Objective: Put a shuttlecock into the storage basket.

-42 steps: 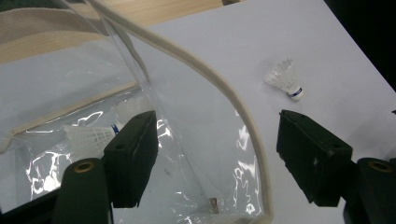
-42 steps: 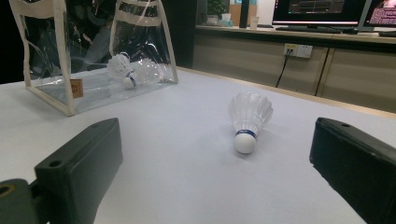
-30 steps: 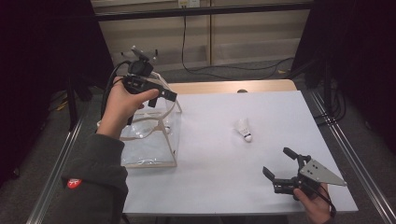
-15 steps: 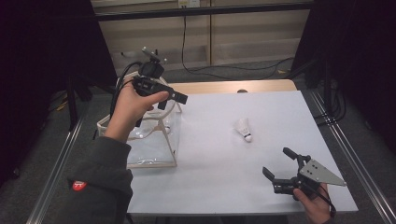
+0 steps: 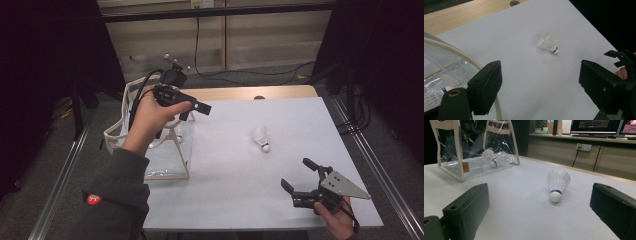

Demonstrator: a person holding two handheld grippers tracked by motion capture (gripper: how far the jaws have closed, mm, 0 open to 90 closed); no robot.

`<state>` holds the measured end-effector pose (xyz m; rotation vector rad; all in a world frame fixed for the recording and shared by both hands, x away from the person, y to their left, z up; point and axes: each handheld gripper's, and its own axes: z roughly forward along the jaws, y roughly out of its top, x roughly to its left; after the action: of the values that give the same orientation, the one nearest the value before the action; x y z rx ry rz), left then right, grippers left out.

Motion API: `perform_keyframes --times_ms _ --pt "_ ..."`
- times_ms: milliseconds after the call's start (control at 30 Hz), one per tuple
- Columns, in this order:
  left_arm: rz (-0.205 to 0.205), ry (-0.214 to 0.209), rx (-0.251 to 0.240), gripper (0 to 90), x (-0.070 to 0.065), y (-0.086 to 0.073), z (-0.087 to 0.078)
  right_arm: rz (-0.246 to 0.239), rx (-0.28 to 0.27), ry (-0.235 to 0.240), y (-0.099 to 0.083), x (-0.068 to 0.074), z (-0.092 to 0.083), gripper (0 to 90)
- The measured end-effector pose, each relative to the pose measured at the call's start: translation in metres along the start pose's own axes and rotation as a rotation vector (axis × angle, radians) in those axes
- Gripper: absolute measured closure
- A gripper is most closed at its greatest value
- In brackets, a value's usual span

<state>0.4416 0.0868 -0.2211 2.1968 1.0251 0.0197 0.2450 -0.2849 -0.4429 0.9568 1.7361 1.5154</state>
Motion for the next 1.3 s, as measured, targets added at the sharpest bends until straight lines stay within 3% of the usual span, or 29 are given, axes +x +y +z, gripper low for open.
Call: perform_keyframes --times_ms 600,933,1300 --pt "0.027 -0.051 0.013 16.7 -0.018 -0.005 0.03 -0.007 -0.002 0.001 0.0 -0.001 0.0 2.4" --pt "0.024 -0.083 0.03 16.0 -0.021 -0.014 0.052 -0.007 -0.001 0.001 0.0 -0.001 -0.001 2.4" --pt "0.021 -0.081 0.039 14.6 -0.024 -0.02 0.068 -0.009 -0.001 0.002 0.0 -0.001 -0.001 2.5"
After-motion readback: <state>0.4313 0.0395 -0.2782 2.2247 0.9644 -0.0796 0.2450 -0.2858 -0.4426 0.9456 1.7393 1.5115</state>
